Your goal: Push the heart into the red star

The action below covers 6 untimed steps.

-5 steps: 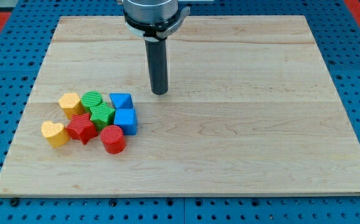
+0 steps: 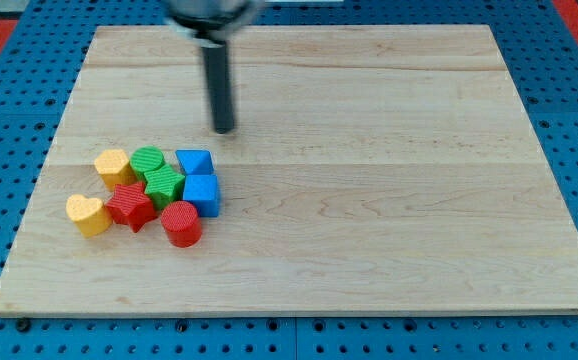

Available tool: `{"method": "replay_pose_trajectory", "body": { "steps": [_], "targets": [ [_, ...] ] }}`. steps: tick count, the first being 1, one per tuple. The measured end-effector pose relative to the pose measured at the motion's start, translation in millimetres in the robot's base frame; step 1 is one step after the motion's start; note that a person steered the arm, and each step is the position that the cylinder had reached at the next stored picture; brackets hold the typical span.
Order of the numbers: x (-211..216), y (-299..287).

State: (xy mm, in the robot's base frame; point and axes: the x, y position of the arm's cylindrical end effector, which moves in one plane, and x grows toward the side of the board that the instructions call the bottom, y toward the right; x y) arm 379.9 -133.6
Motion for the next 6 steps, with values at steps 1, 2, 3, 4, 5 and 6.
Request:
{"method": "replay_pose_trajectory", "body": {
  "steps": [1, 2, 3, 4, 5, 6],
  "targets": [
    [-16, -83],
    [32, -151],
    [95, -157],
    [134, -155],
    [146, -126],
    [142, -67]
  ]
}}
